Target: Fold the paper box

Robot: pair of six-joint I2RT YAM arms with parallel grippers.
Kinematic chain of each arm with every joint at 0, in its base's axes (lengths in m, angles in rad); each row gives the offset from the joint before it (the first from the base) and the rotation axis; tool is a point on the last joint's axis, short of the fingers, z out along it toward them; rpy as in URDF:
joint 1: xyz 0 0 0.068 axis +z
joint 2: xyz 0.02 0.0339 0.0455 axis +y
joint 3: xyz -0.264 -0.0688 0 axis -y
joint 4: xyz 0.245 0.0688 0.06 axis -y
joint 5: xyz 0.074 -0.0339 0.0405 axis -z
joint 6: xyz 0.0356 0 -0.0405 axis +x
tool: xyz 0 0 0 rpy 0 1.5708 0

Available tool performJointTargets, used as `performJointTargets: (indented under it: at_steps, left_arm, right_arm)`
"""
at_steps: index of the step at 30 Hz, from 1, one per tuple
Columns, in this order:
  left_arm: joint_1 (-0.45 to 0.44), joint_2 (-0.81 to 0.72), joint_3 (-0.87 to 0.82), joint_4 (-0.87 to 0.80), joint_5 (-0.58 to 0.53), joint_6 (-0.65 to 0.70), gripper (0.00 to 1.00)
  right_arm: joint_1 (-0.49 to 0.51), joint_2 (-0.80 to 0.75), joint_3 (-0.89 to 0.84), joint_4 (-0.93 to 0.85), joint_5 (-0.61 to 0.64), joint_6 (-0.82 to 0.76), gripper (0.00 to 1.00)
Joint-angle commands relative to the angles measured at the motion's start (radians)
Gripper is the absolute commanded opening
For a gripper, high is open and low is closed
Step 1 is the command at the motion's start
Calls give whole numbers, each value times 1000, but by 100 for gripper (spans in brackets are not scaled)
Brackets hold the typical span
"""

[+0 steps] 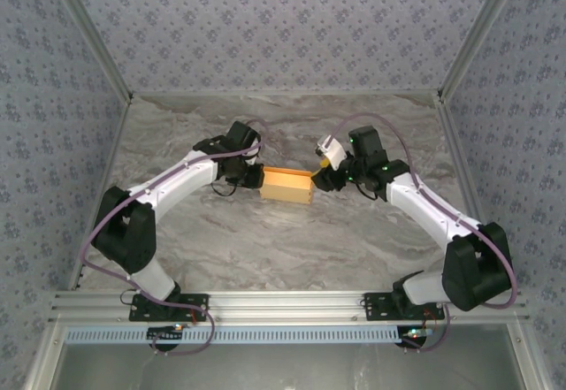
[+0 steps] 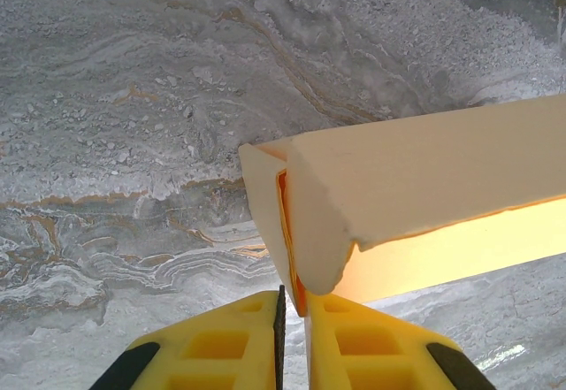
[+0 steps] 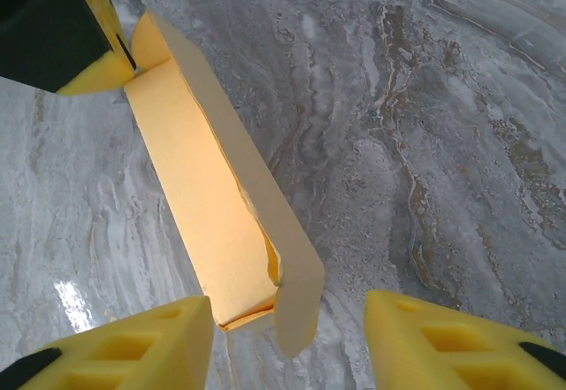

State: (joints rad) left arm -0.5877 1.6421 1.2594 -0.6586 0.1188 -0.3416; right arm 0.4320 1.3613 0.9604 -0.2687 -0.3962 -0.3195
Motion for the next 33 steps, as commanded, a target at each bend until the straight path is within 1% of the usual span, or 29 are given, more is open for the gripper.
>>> performJointTargets:
  at_steps: [1,6,13,23,26,32,33]
  left_arm:
    - [-6,15,35,-35,-6,-5,14]
    - [-5,19,40,-47,-6,-7,14]
    - [-5,21,46,-47,-4,-13,14]
    - [-5,25,47,-52,0,-26,14]
    - [-5,25,47,-52,0,-31,14]
    - [-5,29,51,-50,2,-48,14]
    - [-5,29,49,-48,0,-52,14]
  right_arm:
    - [33,-7,-30,24,69,109,47]
    - [48,-8,-52,30,144,139,48]
    - [55,25,-43,37,169,158,47]
    - [97,64,-4,66,190,273,25]
    - [108,69,3,64,216,308,18]
    - [157,94,54,17,283,398,10]
    - [169,94,60,13,307,426,10]
